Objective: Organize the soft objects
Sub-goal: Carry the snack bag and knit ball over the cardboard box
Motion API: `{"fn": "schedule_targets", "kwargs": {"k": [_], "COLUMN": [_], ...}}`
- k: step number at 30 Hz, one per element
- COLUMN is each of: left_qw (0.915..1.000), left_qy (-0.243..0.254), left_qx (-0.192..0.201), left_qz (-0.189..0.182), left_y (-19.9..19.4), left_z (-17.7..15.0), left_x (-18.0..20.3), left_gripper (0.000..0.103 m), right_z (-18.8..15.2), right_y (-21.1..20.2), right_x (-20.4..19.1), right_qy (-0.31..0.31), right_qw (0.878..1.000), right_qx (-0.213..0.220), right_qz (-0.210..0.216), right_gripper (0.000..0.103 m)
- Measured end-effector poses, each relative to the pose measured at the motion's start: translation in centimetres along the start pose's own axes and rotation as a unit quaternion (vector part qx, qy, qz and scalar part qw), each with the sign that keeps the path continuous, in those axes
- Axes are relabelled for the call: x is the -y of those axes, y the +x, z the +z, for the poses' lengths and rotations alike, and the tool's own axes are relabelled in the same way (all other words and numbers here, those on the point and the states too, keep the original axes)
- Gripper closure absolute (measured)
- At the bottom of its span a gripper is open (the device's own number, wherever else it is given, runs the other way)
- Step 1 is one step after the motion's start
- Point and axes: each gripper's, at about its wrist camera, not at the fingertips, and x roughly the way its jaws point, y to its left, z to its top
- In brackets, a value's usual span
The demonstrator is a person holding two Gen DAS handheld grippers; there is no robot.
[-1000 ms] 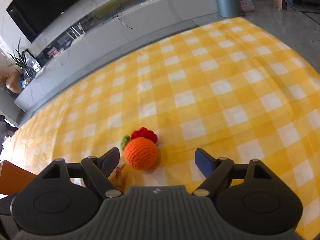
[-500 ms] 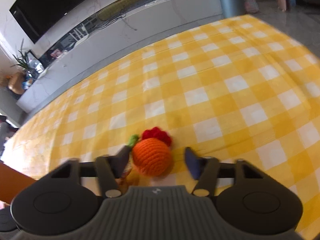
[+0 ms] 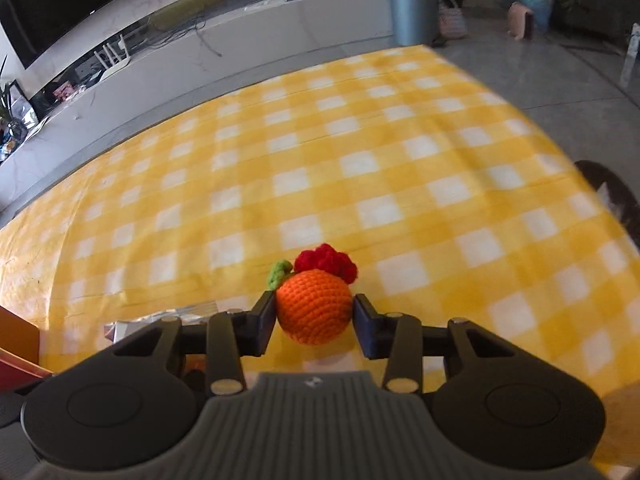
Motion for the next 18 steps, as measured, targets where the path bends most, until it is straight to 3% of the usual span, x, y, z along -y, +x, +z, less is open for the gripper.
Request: {"fn": "schedule_targets", "kwargs": {"k": [8,18], "left_qw": [0.997,0.9915], "left_qy": [-0.003,-0.018], "left_qx": [0.077,0.124], "left_qz": [-0.001,-0.035], "left_y": [-3.4,-8.1], "left_z": [-1.8,-1.7], "left_x": [0.6,0.6], "left_gripper": [0.055,0.055], "right_z": [0.5,0.7], "right_y": [-2.2,-3.9], "right_x": [1.4,1.5], "right_qy": [0.013,0.025], "right_qw": [1.0,0.998], "right_qx": [0.023,0.044], "right_qz": [0.007,0.026], "right_gripper": [0.062,0.062]}}
